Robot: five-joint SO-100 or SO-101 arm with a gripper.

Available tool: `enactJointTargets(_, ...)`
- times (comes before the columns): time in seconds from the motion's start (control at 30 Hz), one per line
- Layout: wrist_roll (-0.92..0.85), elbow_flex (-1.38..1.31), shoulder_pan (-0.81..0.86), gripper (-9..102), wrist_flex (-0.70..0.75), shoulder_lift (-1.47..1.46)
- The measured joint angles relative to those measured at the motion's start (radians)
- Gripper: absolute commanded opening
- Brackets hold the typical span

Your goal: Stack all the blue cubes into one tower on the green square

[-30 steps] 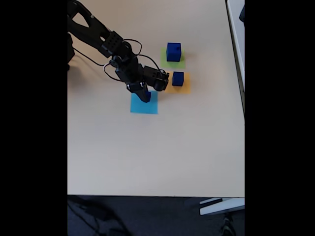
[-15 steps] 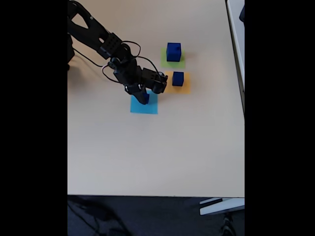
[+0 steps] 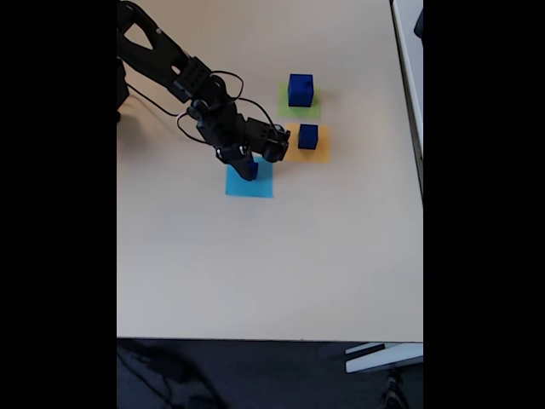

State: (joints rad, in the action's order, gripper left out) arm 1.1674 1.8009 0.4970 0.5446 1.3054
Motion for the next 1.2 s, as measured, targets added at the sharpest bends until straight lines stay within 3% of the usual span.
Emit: enactJointTargets(1.2, 0.015, 0.005, -0.009, 15, -0.02, 0.0)
